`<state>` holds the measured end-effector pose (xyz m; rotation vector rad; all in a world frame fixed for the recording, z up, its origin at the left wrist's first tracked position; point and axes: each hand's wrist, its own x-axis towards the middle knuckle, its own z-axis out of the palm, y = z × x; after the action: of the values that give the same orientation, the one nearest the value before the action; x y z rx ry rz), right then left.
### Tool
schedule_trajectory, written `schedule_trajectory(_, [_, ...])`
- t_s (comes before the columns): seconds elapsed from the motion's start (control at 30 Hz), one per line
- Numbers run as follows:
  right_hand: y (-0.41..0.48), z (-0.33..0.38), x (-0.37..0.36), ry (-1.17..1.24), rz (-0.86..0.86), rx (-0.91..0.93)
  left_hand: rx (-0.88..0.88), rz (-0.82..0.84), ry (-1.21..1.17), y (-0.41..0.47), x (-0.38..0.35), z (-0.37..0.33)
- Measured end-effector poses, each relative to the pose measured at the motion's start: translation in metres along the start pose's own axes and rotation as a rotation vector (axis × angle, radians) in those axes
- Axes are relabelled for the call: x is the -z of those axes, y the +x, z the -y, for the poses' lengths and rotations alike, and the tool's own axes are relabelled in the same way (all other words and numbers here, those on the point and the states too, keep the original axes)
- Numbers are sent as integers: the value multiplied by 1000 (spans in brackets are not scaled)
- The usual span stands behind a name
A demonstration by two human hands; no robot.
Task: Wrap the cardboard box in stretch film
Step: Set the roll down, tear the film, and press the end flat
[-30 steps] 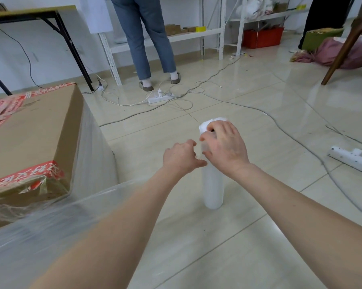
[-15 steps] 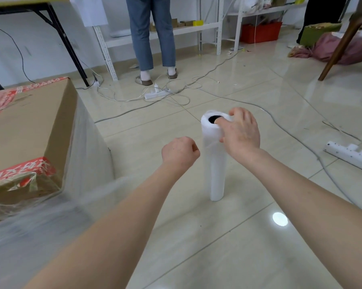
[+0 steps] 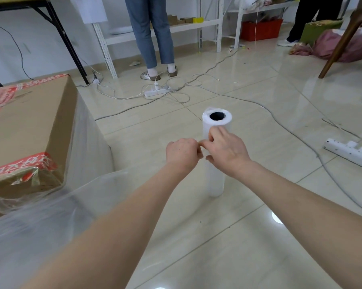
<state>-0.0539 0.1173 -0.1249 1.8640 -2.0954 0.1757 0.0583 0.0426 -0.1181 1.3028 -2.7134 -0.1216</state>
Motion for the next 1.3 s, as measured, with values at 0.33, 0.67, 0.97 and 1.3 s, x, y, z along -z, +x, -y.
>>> schedule_trajectory(0.33, [-8,1,-12,76,-40,-71,12,-15,-95,-4,-5,1])
schedule_trajectory(0.67, [-16,-8,-18,118,-109,-54,253,70,-295,-7,-8,53])
schedule_trajectory(0.97, [-16,-5,-21,87,-212,-57,-37,102,17,-3,-25,1])
schedule_trajectory(1.3, [-16,8,-16,62,179,-27,-56,7,23,-11,-31,3])
